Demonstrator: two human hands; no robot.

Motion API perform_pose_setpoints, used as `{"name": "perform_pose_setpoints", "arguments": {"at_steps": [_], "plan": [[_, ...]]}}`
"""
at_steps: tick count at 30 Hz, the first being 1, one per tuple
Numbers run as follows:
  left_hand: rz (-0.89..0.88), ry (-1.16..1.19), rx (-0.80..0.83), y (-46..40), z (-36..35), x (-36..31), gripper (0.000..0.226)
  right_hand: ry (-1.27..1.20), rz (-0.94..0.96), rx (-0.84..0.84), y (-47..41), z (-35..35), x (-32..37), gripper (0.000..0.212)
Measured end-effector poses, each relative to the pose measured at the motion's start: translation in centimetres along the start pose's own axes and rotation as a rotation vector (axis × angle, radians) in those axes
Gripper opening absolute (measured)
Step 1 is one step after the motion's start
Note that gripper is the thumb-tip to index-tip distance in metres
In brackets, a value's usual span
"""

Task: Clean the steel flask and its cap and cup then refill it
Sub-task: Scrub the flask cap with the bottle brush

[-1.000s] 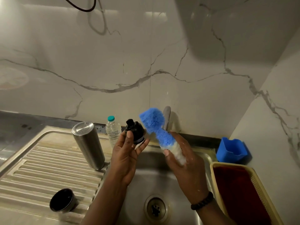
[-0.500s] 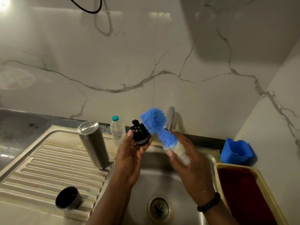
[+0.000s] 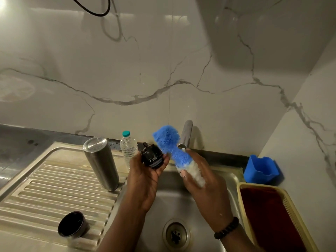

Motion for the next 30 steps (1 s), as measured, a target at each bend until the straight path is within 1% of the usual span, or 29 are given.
{"name": "perform_pose_setpoints", "arguments": {"at_steps": [2,3,5,7,8,10,11,13,14,15,17,18,20,22,25,27,30], "plan": [[-0.024,-0.097,0.011,0.0,-0.2,-0.2,0.060,0.021,0.011,0.039,0.1,-0.4,0.2,0.053],[-0.030,-0.121,0.015,0.0,-0.3,-0.2,0.060,0.018,-0.006,0.051,0.0,-0.6,-0.1,0.053],[-0.006,-0.090,0.026,-0.3,0.0,0.0,0.049,-0.011,-0.043,0.027,-0.4,-0.3,-0.7,0.055],[0.004,-0.081,0.045,-0.4,0.3,0.1,0.036,-0.022,-0.024,0.011,-0.5,0.2,-0.5,0.057],[0.001,-0.089,0.060,-0.3,0.3,0.1,0.036,-0.013,-0.013,0.025,-0.4,0.2,-0.4,0.056],[0.001,-0.100,0.076,-0.4,0.3,-0.2,0.046,0.036,-0.013,0.081,-0.3,-0.3,-0.6,0.056],[-0.002,-0.104,0.069,-0.4,0.4,-0.4,0.057,0.048,-0.030,0.092,-0.2,-0.4,-0.9,0.056],[-0.015,-0.089,0.085,-0.6,0.3,-0.6,0.088,0.005,-0.056,0.054,-0.3,-0.1,-1.3,0.055],[-0.014,-0.079,0.096,-0.5,0.1,-0.6,0.091,-0.029,-0.061,0.030,-0.2,0.2,-1.1,0.054],[-0.015,-0.075,0.091,-0.3,0.0,-0.6,0.081,-0.038,-0.050,0.016,-0.1,0.4,-0.8,0.052],[-0.002,-0.060,0.092,-0.4,0.1,-0.3,0.044,0.020,-0.014,0.047,0.0,0.2,-0.2,0.054],[0.012,-0.046,0.082,-0.3,0.1,-0.3,0.036,0.047,-0.020,0.067,0.0,-0.1,-0.3,0.055],[0.039,-0.014,0.075,-0.2,0.3,-0.1,0.036,0.036,-0.064,0.055,-0.1,-0.3,-0.9,0.057],[0.054,-0.078,0.089,0.1,0.0,0.1,0.037,0.011,-0.064,0.037,0.0,-0.1,-1.0,0.055],[0.052,-0.166,0.102,0.1,-0.1,0.3,0.032,0.042,-0.073,0.067,-0.1,-0.5,-1.0,0.053],[0.044,-0.153,0.051,-0.3,0.4,0.2,0.041,0.007,-0.107,0.050,-0.4,-0.2,-1.3,0.055],[0.010,-0.100,-0.041,-0.8,1.3,0.1,0.067,-0.113,-0.123,0.059,-0.2,0.1,-1.1,0.051]]}}
Point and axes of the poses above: each hand's wrist, its own y-axis away from the middle knuckle, its own z-axis out of the back of the hand, x = y × z, the point moved 7 cm from there along -y, towards the middle knuckle, and after that the axes turned 3 degrees about y, right-handed, at the moved point
